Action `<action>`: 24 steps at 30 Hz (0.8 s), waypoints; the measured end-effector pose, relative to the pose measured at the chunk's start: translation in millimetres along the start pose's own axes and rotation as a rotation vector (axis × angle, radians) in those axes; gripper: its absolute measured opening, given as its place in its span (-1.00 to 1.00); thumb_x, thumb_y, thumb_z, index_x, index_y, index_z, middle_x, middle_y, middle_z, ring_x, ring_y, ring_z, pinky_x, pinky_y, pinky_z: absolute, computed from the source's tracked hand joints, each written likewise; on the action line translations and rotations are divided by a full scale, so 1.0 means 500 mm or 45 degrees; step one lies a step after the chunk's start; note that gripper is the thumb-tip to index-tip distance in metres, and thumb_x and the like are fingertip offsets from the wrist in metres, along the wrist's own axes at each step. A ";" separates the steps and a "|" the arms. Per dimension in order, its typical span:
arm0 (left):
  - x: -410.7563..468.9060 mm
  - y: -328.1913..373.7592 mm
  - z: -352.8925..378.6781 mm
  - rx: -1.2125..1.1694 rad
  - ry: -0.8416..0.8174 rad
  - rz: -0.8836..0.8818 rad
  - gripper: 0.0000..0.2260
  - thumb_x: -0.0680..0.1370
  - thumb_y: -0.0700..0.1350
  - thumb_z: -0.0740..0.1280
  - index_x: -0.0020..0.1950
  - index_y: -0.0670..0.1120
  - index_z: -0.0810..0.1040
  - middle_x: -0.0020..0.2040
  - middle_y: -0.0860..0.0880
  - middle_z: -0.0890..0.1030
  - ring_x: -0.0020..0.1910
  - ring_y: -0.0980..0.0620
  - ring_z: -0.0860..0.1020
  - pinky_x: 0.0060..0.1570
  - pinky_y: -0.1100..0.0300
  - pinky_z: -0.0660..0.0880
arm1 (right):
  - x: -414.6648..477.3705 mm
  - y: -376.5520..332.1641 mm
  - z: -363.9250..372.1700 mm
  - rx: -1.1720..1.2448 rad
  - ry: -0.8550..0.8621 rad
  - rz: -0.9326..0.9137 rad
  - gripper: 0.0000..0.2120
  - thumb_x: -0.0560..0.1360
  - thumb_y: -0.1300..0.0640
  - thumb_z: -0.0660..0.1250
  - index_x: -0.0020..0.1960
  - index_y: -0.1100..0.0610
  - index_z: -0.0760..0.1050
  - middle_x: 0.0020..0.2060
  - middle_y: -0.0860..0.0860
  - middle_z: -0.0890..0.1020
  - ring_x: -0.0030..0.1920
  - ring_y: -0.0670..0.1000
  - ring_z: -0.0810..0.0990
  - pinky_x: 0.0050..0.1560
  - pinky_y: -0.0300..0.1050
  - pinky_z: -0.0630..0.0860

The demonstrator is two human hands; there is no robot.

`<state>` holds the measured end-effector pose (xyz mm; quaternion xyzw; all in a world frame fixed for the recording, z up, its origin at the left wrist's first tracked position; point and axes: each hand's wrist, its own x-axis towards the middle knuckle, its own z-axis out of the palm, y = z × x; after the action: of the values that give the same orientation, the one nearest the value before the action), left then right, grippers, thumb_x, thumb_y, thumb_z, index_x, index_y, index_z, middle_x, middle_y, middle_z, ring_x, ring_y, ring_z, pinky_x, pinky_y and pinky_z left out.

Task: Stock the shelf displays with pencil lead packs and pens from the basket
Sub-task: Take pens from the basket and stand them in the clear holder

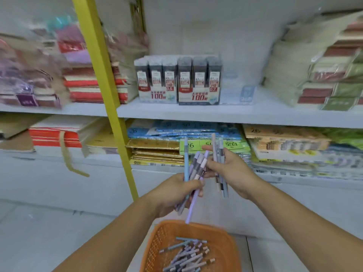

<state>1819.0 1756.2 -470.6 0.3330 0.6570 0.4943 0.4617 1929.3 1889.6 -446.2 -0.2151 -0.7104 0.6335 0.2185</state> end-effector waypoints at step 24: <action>0.022 0.159 0.014 -0.281 0.169 0.301 -0.81 0.56 -0.01 0.43 0.12 -0.05 0.62 -0.29 0.02 0.64 -0.25 0.04 0.57 -0.07 0.05 0.54 | 0.029 -0.161 -0.045 -0.296 0.148 -0.290 -0.88 0.51 -0.15 0.35 -0.08 -0.12 0.55 -0.34 -0.21 0.64 -0.38 -0.22 0.56 -0.35 -0.32 0.42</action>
<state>1819.9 1791.4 -397.9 0.3219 0.5839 0.6353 0.3896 1928.3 1907.6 -363.2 -0.1934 -0.7847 0.5048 0.3033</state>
